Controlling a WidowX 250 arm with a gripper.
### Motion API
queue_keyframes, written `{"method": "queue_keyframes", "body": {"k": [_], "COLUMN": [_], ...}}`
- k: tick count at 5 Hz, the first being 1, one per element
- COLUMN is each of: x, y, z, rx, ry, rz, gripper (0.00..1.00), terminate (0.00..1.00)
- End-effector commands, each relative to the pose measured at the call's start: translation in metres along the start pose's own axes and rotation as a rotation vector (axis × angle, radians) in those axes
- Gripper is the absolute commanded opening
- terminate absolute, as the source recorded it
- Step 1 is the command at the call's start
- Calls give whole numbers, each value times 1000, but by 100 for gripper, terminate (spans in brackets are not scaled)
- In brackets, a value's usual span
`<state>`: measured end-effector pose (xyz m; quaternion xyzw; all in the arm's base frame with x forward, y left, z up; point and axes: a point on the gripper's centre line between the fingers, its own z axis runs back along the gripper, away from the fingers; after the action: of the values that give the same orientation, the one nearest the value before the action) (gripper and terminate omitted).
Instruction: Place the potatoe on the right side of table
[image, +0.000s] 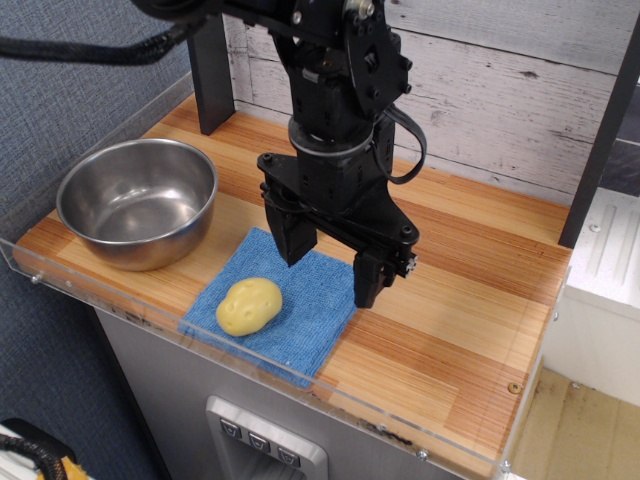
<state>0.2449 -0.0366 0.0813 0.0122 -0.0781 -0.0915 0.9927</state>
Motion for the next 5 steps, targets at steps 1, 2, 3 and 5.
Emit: {"method": "queue_keyframes", "body": {"k": [1,2,3,5], "x": [0,-19,-39,-51], "y": [0,11,29,61], "z": [0,-7,-12,-40], "rx": [0,-94,-105,-107], "ry": [0,-7,-16,21], "rz": [0,-42,-22,-18], "gripper": [100,100,100,100], "terminate": [0,0,0,0]}}
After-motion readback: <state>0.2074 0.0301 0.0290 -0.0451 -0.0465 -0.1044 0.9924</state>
